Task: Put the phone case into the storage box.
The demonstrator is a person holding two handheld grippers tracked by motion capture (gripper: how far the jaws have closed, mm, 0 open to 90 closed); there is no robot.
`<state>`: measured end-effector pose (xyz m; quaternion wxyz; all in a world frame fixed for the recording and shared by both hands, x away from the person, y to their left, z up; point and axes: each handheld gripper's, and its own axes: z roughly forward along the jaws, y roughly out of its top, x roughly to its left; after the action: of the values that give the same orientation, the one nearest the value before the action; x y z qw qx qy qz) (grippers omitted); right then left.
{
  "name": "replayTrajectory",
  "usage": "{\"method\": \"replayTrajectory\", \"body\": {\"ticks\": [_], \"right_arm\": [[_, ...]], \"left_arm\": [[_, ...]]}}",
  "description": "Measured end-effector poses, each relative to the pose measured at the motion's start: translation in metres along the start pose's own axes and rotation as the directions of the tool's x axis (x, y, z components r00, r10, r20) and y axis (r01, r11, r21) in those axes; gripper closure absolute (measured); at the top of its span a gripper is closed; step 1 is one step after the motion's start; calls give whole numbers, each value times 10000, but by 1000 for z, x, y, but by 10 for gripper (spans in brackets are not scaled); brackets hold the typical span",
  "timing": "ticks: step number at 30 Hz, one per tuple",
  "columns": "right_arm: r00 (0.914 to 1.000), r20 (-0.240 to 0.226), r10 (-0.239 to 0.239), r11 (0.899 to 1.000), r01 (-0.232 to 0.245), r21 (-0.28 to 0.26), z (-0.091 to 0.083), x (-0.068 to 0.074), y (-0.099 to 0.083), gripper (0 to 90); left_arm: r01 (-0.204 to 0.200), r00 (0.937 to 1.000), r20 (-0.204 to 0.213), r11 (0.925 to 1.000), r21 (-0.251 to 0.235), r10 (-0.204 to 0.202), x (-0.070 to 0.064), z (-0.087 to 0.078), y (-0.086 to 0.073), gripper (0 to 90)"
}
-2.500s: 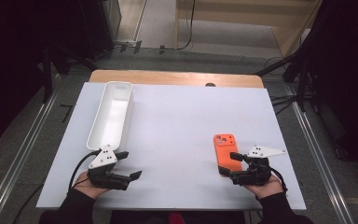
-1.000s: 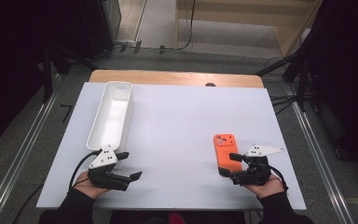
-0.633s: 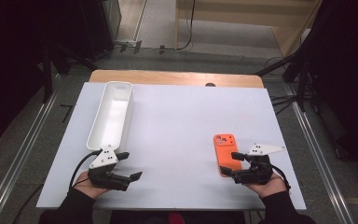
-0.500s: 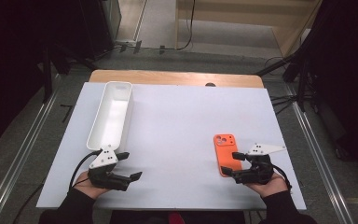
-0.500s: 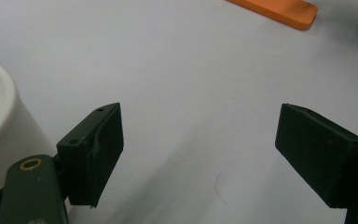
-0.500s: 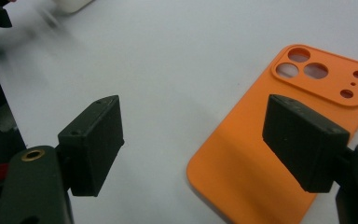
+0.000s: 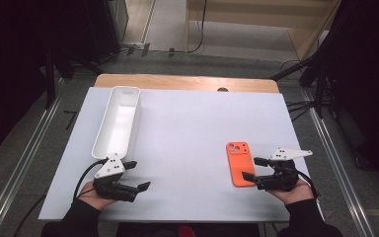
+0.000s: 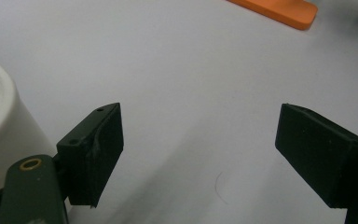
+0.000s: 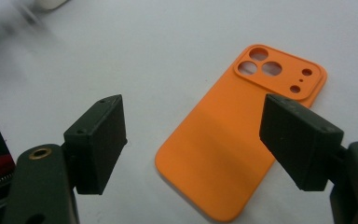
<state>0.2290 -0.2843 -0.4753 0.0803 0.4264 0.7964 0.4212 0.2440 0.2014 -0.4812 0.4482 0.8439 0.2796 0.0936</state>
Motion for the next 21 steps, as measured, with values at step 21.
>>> {"method": "replayTrajectory", "body": {"ticks": [21], "right_arm": [[9977, 617, 290, 9996, -287, -47, -9, -25, 15, 336]], "left_arm": [[-7, 10000, 37, 10000, 42, 7, 0, 1, 0, 156]]}}
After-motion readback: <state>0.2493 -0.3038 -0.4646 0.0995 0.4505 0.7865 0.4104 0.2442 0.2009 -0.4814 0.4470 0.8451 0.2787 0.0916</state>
